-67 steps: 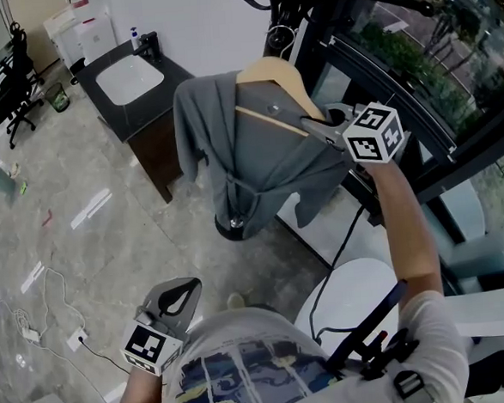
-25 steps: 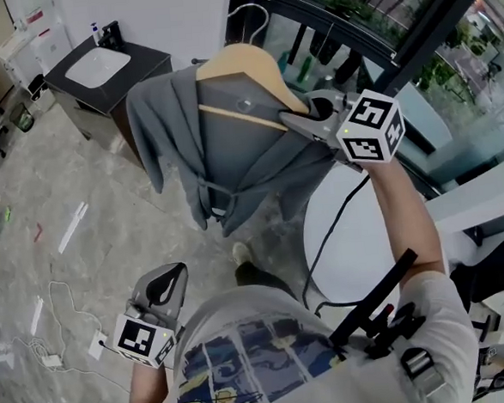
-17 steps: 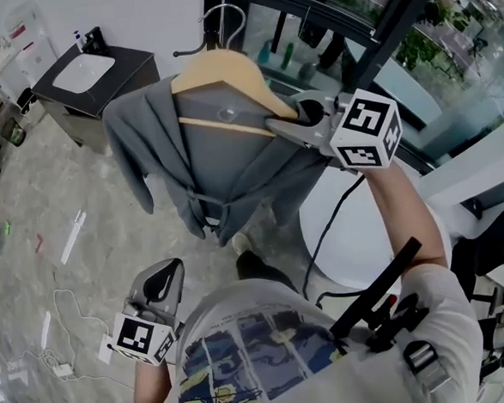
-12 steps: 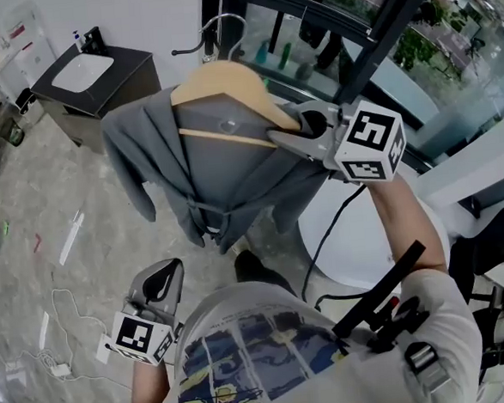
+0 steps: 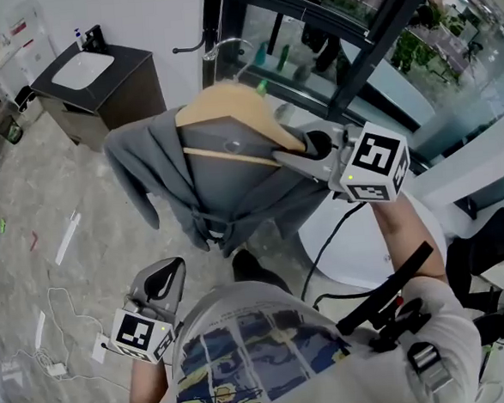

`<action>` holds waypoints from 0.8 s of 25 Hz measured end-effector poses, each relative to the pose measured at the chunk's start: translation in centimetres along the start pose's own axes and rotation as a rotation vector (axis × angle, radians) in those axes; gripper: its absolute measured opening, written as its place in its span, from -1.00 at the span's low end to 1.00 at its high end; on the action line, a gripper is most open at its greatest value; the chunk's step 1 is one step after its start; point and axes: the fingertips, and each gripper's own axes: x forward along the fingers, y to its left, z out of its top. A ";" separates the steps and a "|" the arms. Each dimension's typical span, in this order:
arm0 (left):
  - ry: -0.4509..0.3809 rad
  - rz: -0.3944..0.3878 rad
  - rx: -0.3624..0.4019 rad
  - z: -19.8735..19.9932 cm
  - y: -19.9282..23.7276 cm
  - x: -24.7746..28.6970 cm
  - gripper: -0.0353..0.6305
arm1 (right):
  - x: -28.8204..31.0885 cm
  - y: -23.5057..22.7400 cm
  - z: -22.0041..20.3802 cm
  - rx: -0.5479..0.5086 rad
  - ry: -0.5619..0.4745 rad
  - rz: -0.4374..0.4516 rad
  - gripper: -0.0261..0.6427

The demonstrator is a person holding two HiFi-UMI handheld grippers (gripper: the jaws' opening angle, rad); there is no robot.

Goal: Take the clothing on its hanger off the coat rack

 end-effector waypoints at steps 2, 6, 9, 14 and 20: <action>-0.002 0.001 -0.001 0.3 0.0 -0.1 -0.88 | 0.0 0.4 0.2 -0.007 0.004 0.001 -0.87; -0.002 -0.006 -0.002 -0.2 0.1 -0.3 -0.89 | 0.1 1.2 0.3 -0.018 0.004 0.002 -0.87; 0.005 -0.010 -0.006 -0.6 0.0 -0.2 -0.89 | 0.3 1.4 0.1 -0.019 0.002 0.005 -0.87; 0.006 -0.012 -0.008 -0.2 0.1 0.3 -0.88 | 0.4 1.4 -0.3 -0.012 0.002 0.008 -0.87; 0.012 -0.033 -0.012 -0.3 -0.1 1.0 -0.88 | 0.4 1.5 -0.4 -0.017 0.008 0.016 -0.87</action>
